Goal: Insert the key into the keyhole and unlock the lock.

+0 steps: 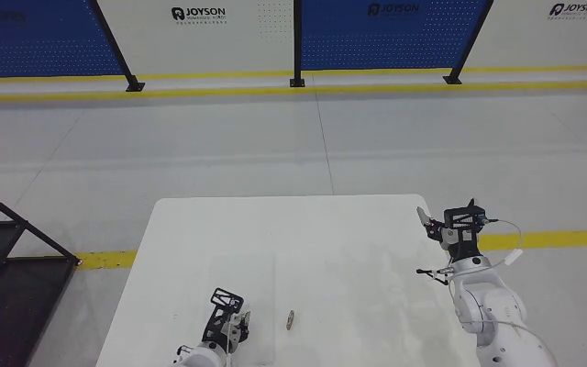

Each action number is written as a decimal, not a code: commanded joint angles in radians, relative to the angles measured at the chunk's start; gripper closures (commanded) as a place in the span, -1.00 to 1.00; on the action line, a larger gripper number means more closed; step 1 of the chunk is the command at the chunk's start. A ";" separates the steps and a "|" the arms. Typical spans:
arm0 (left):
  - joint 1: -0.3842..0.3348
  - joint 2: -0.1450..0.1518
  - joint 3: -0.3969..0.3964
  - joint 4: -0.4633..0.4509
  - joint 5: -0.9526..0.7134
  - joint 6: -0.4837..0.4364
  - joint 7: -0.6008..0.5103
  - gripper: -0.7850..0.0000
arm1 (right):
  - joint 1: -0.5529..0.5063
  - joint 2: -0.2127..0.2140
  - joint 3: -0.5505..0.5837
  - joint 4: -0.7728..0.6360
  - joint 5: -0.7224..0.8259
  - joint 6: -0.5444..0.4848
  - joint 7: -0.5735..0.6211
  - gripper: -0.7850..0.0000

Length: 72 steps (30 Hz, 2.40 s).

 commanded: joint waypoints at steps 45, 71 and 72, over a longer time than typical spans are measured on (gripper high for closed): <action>0.183 0.033 -0.152 -0.076 -0.188 -0.379 0.531 1.00 | 0.000 0.000 0.000 0.000 0.000 0.000 0.000 -1.00; 0.004 0.063 -0.227 0.306 -0.317 -1.029 0.988 1.00 | -0.220 -0.018 -0.507 -0.103 -0.661 -0.132 0.040 -1.00; 0.004 0.063 -0.227 0.306 -0.317 -1.029 0.988 1.00 | -0.213 -0.021 -0.534 -0.087 -0.672 -0.133 0.045 -1.00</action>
